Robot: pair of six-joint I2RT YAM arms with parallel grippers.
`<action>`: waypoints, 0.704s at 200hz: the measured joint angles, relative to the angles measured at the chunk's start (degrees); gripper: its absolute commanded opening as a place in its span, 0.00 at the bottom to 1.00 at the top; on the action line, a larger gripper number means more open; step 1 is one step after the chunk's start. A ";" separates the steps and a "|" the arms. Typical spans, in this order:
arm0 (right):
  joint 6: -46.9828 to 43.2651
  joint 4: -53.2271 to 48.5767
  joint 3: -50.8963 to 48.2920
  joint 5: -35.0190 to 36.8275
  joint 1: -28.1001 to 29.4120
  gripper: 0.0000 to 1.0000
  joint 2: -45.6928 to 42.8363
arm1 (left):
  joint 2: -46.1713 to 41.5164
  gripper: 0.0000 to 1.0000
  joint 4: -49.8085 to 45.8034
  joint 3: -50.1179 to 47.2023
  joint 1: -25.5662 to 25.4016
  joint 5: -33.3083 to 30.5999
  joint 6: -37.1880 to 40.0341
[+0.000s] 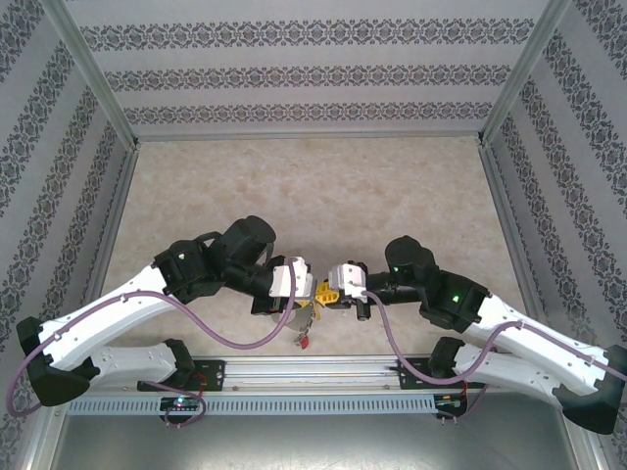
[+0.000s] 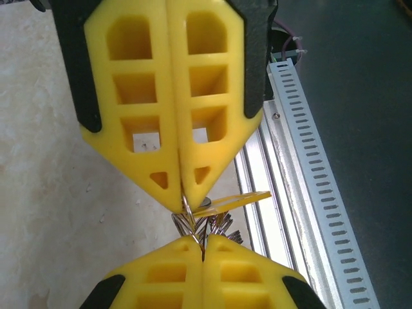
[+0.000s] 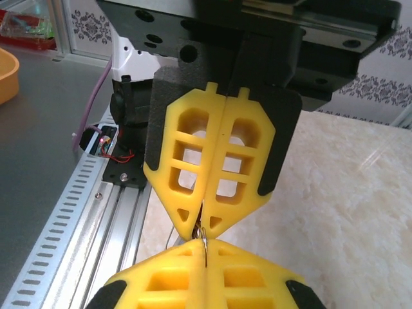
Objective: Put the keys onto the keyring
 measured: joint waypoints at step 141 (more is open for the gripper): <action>7.50 -1.97 2.51 -0.85 -2.71 0.00 2.95 | 0.00 0.00 0.04 0.24 0.00 -3.06 0.00</action>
